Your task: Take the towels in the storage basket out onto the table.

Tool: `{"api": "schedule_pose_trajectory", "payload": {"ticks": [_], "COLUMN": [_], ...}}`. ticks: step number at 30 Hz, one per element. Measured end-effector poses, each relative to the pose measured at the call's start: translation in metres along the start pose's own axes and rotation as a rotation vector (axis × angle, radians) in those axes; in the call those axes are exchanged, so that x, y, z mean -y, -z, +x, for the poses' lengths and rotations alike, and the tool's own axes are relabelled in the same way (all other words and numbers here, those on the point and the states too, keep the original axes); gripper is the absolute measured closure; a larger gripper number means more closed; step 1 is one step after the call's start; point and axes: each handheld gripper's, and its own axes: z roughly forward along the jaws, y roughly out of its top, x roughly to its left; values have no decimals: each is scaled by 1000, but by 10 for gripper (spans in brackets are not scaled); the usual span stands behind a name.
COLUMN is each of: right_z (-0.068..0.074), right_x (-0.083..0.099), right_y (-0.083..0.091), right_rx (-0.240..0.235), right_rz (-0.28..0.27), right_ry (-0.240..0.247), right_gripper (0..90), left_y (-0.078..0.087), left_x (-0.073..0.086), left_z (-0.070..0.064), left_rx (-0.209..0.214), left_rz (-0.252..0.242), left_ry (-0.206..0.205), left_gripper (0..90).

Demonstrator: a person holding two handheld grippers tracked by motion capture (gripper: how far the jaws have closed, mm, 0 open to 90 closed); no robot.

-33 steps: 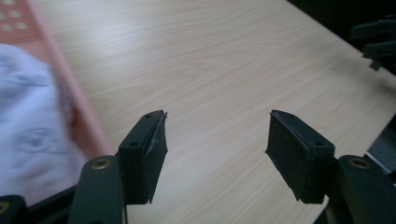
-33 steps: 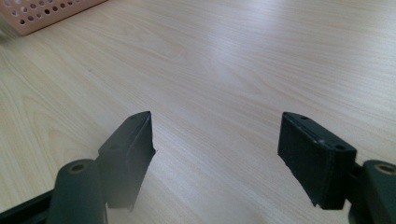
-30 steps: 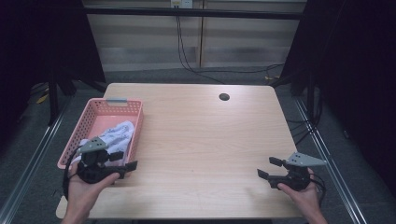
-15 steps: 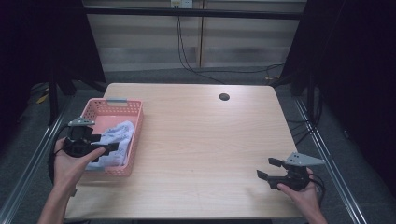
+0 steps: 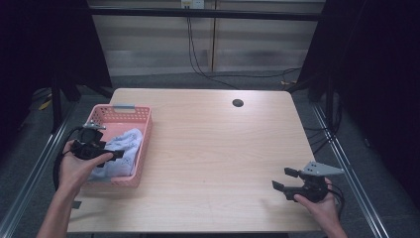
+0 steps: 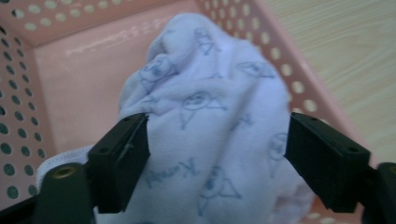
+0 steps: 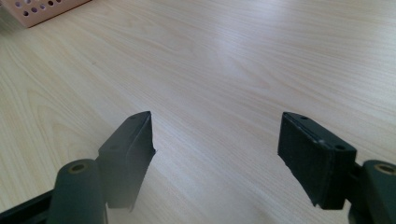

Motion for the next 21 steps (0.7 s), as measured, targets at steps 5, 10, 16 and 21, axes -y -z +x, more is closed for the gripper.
{"api": "schedule_pose_trajectory", "payload": {"ticks": [5,10,16,21], "right_z": [0,0,1,0], "right_x": [0,0,1,0], "right_y": [0,-1,0,-2], "right_rx": [-2,-10,-18,-20], "right_rz": [2,7,11,17], "right_ry": [3,2,8,11], "right_gripper": [265,264,263,260], "left_y": [-14,-23,-40,-51], "left_x": [2,-2,-2,-2], "left_z": [7,7,9,14], "left_rx": [19,39,-20,0], "left_rz": [46,152,225,297], "left_ry": [39,17,24,46], "left_gripper": [151,33,0,0]}}
